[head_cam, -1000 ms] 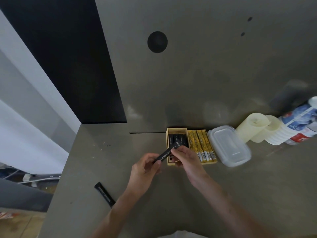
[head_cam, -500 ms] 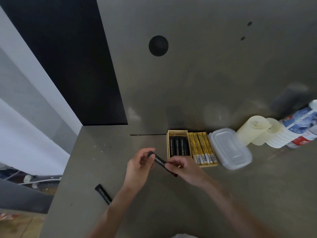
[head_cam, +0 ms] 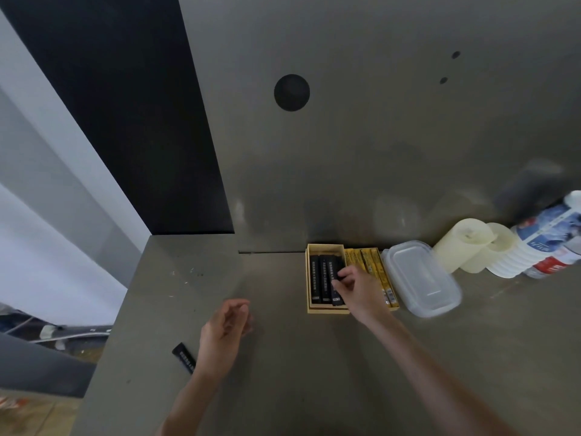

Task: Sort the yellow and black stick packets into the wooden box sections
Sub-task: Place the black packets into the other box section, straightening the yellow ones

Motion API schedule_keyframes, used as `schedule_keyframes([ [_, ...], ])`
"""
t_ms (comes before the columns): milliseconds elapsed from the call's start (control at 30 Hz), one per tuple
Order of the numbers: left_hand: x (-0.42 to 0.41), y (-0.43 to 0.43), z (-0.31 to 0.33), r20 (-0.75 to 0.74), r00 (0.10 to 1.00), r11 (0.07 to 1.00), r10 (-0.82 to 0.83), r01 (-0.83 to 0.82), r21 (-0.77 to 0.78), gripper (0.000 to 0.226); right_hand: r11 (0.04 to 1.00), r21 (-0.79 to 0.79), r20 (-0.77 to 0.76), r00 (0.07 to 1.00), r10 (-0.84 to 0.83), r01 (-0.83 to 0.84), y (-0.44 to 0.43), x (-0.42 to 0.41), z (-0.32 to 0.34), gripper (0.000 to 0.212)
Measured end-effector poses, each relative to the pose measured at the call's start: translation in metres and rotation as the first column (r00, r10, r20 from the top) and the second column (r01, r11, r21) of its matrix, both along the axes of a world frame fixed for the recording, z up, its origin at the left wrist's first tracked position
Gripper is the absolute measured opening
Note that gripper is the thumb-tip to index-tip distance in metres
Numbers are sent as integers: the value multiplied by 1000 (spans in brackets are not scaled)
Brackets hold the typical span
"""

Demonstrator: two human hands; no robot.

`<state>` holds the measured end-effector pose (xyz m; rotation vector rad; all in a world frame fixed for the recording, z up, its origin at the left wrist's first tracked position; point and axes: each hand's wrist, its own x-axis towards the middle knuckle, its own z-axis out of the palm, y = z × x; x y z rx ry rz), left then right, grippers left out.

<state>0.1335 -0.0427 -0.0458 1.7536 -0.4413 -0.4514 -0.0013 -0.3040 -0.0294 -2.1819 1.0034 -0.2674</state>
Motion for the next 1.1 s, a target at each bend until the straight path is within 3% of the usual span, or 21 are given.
schedule_keyframes([
  [200, 3, 16, -3, 44, 999, 993, 22, -27, 116, 27, 983, -179, -39, 999, 31, -38, 5, 5, -10, 18],
  [367, 13, 26, 4, 204, 979, 950, -25, -41, 309, 16, 980, -194, -35, 998, 47, -53, 6, 5, -12, 15],
  [533, 33, 51, 6, 300, 947, 874, -117, -45, 484, 28, 983, -179, -30, 999, 33, -38, 5, 5, -12, 20],
  [667, 48, 72, 13, 294, 933, 758, -205, -39, 651, 27, 985, -168, -23, 999, 42, -45, 4, 3, -13, 18],
  [767, 48, 81, 16, 272, 944, 561, -189, -124, 819, 37, 986, -161, -9, 999, 46, -47, 5, 2, -14, 16],
  [833, 43, 82, 13, 216, 966, 481, -140, -125, 868, 47, 985, -164, -7, 999, 49, -50, 6, 1, -14, 15],
  [967, 34, 80, 1, 143, 981, 501, -128, -60, 863, 51, 985, -162, -3, 998, 58, -58, 6, 0, -15, 14],
  [1100, 31, 68, -4, 169, 975, 587, -147, -52, 808, 32, 987, -155, 1, 999, 53, -52, 5, 0, -16, 15],
])
